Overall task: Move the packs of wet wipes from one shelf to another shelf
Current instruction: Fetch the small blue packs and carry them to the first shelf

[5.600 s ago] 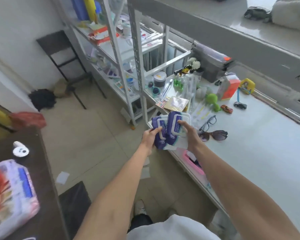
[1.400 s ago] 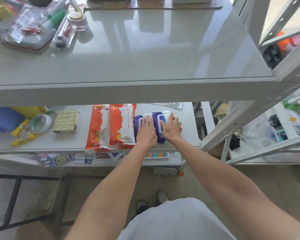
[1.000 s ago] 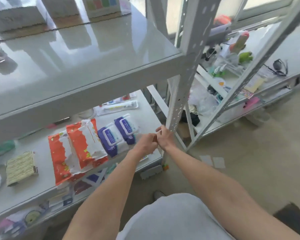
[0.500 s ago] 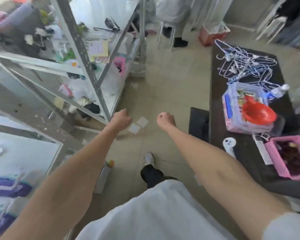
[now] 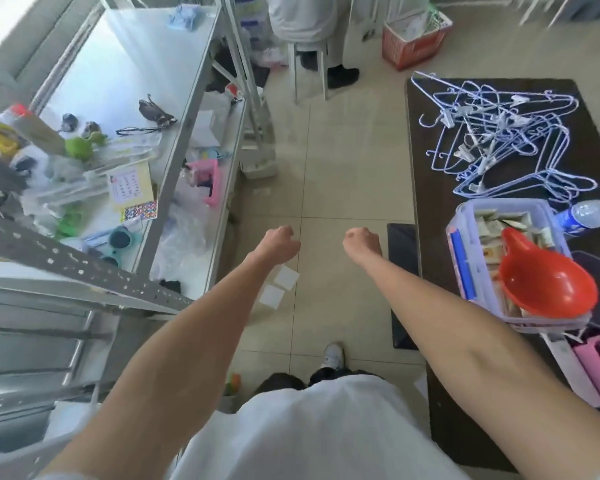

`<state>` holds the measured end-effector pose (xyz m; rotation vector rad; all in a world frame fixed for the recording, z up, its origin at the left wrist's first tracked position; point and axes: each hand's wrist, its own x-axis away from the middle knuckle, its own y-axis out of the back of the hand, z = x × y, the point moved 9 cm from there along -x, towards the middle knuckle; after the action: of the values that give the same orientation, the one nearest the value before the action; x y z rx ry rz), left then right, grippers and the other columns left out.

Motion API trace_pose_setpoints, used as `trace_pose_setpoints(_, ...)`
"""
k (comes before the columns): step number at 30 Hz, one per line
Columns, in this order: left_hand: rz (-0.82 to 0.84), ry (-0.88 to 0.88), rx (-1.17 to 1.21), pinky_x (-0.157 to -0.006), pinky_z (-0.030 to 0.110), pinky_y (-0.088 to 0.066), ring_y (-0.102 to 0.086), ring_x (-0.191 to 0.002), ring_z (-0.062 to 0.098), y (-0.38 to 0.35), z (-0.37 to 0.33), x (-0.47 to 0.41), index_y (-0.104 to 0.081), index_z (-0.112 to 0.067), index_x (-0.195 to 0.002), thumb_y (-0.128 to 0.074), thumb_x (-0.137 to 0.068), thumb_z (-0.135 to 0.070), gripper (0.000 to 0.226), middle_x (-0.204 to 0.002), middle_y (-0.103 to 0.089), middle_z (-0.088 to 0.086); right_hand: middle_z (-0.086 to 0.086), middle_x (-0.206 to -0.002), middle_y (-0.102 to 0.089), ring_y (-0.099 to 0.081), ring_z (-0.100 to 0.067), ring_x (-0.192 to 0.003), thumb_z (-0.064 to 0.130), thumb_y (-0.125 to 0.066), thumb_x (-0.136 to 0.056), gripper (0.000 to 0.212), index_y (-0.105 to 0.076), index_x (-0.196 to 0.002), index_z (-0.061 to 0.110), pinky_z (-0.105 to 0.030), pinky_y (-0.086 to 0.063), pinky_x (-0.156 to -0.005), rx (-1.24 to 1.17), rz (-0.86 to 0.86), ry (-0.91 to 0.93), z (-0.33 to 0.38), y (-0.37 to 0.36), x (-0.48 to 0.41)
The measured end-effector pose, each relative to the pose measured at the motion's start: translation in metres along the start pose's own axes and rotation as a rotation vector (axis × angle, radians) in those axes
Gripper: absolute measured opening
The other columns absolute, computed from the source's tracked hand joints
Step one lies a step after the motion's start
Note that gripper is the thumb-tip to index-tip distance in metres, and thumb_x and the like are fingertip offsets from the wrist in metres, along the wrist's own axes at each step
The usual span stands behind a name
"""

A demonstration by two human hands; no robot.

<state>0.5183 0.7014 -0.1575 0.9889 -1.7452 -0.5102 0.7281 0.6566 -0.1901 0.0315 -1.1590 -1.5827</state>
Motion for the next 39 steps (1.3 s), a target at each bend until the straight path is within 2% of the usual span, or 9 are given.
trace_pose_setpoints(2,0.02,0.005,-0.003,-0.1,0.032,-0.045,-0.054,-0.13,0.036,0.01,-0.015,-0.027,-0.05,-0.009,-0.145,-0.049,-0.095,-0.021,0.052,-0.145,-0.053,0.019,-0.022,-0.097,-0.065,-0.061,-0.038,-0.091,0.006,-0.041,-0.091,0.024,-0.064,-0.083,0.009,-0.029,-0.039,-0.072,-0.009,0.002,0.008,0.016,0.014,-0.028)
trace_pose_setpoints(5,0.057,0.024,-0.021,-0.1,0.034,-0.046,-0.055,-0.127,0.035,0.021,-0.035,-0.068,-0.054,-0.009,-0.142,-0.049,-0.093,-0.022,0.051,-0.143,-0.055,0.017,-0.021,-0.1,-0.065,-0.056,-0.035,-0.086,0.005,-0.04,-0.091,0.026,-0.065,-0.086,0.006,-0.029,-0.04,-0.072,-0.029,0.016,0.001,0.036,0.027,-0.07)
trace_pose_setpoints(8,0.078,0.037,-0.039,-0.099,0.036,-0.048,-0.057,-0.124,0.035,0.034,-0.047,-0.116,-0.056,-0.008,-0.137,-0.05,-0.091,-0.023,0.048,-0.139,-0.058,0.017,-0.022,-0.115,-0.068,-0.063,-0.039,-0.106,0.008,-0.04,-0.095,0.035,-0.073,-0.109,0.007,-0.033,-0.049,-0.082,-0.054,0.036,0.005,0.061,0.034,-0.118)
trace_pose_setpoints(11,0.071,0.025,-0.049,-0.098,0.036,-0.048,-0.057,-0.124,0.037,0.056,-0.059,-0.172,-0.057,-0.005,-0.135,-0.05,-0.093,-0.02,0.045,-0.137,-0.059,0.02,-0.02,-0.124,-0.068,-0.062,-0.038,-0.116,0.011,-0.042,-0.097,0.037,-0.072,-0.119,0.01,-0.035,-0.052,-0.094,-0.058,0.042,0.016,0.093,0.045,-0.166)
trace_pose_setpoints(17,0.035,-0.008,0.0,-0.096,0.035,-0.047,-0.055,-0.126,0.037,0.126,-0.104,-0.289,-0.057,-0.004,-0.136,-0.049,-0.094,-0.017,0.045,-0.136,-0.059,0.021,-0.018,-0.122,-0.07,-0.064,-0.035,-0.114,0.011,-0.044,-0.096,0.035,-0.073,-0.117,0.011,-0.026,-0.046,-0.082,0.003,-0.002,0.022,0.16,0.092,-0.265)
trace_pose_setpoints(21,0.007,-0.036,0.053,-0.1,0.033,-0.046,-0.053,-0.13,0.037,0.177,-0.142,-0.348,-0.054,-0.006,-0.143,-0.049,-0.093,-0.013,0.05,-0.141,-0.057,0.022,-0.02,-0.116,-0.072,-0.065,-0.037,-0.109,0.009,-0.044,-0.094,0.034,-0.074,-0.112,0.009,-0.032,-0.052,-0.087,0.041,-0.016,0.04,0.201,0.115,-0.322)
trace_pose_setpoints(28,-0.01,-0.014,0.094,-0.096,0.032,-0.049,-0.059,-0.123,0.035,0.236,-0.171,-0.459,-0.056,-0.01,-0.141,-0.049,-0.092,-0.011,0.05,-0.138,-0.06,0.019,-0.016,-0.099,-0.073,-0.061,-0.036,-0.094,0.008,-0.041,-0.089,0.029,-0.07,-0.09,0.008,-0.033,-0.047,-0.077,0.074,0.038,0.097,0.274,0.132,-0.443)
trace_pose_setpoints(32,-0.06,0.023,0.131,-0.101,0.034,-0.046,-0.056,-0.128,0.036,0.279,-0.185,-0.525,-0.056,-0.007,-0.141,-0.053,-0.094,-0.012,0.047,-0.141,-0.057,0.02,-0.015,-0.118,-0.073,-0.063,-0.036,-0.114,0.009,-0.043,-0.093,0.037,-0.075,-0.111,0.011,-0.034,-0.05,-0.092,0.048,0.058,0.161,0.328,0.153,-0.521)
trace_pose_setpoints(39,-0.168,0.114,0.25,-0.101,0.033,-0.045,-0.056,-0.128,0.033,0.368,-0.205,-0.615,-0.061,-0.009,-0.136,-0.052,-0.092,-0.013,0.046,-0.14,-0.059,0.017,-0.018,-0.127,-0.069,-0.058,-0.039,-0.123,0.009,-0.045,-0.095,0.036,-0.073,-0.118,0.01,-0.038,-0.048,-0.101,0.101,0.117,0.288,0.445,0.176,-0.626)
